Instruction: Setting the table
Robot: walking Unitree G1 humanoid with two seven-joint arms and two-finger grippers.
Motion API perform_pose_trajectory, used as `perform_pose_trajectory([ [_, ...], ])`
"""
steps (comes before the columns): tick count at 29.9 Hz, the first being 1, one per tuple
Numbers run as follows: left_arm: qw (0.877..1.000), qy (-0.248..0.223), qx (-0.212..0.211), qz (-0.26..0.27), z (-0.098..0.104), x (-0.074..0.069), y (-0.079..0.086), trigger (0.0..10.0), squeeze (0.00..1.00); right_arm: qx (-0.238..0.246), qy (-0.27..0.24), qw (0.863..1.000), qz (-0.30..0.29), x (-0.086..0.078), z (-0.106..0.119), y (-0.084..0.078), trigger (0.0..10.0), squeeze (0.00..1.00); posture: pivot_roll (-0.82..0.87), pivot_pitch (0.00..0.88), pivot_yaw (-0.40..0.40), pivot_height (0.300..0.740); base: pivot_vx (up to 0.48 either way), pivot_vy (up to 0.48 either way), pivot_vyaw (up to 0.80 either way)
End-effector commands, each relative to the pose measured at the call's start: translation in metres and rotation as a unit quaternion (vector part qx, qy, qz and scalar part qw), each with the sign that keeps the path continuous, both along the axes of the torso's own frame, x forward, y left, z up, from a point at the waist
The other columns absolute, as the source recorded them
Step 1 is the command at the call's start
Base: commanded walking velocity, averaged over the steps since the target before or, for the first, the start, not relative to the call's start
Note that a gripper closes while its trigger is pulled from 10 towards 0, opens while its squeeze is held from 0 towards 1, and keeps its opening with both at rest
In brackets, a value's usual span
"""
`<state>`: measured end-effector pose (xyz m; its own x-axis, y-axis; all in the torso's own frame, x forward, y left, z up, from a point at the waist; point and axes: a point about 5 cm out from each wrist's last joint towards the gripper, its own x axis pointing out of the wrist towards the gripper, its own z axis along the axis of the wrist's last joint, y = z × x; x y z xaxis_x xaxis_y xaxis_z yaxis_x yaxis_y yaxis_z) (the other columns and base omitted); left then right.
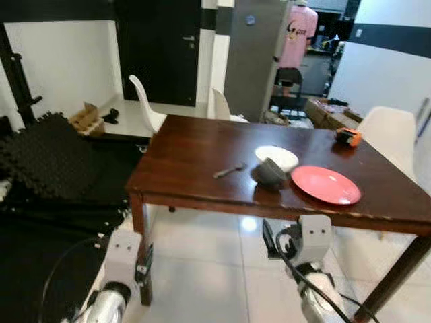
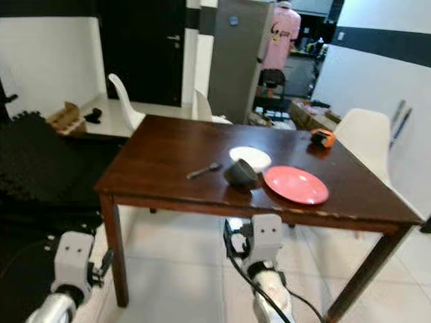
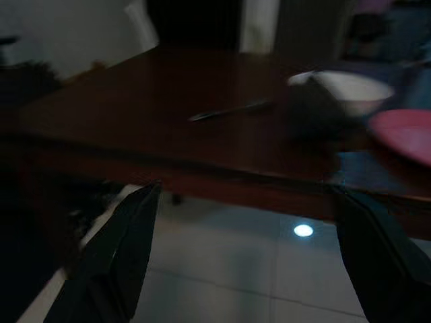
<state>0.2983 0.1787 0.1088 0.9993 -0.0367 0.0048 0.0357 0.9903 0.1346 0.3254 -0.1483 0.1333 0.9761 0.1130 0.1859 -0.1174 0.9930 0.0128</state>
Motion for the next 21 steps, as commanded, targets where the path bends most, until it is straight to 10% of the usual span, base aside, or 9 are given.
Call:
perform_pose_trajectory([
  [1, 1.000, 0.006, -0.002, -0.007, -0.0033, -0.0016, -0.0044, 10.0, 0.00, -0.002, 0.011, 1.000, -0.013, -0.0016, -0.0055, -0.0089, 10.0, 0.00, 0.02, 0.039, 0.005, 0.740, 0.390, 0.000, 0.00],
  [21, 0.999, 0.014, -0.005, -0.034, -0.0040, -0.0029, -0.0140, 10.0, 0.00, 0.001, 0.012, 1.000, -0.015, -0.0012, -0.0062, -0.0073, 10.0, 0.00, 0.02, 0.042, 0.013, 0.740, 0.212, 0.000, 0.00],
])
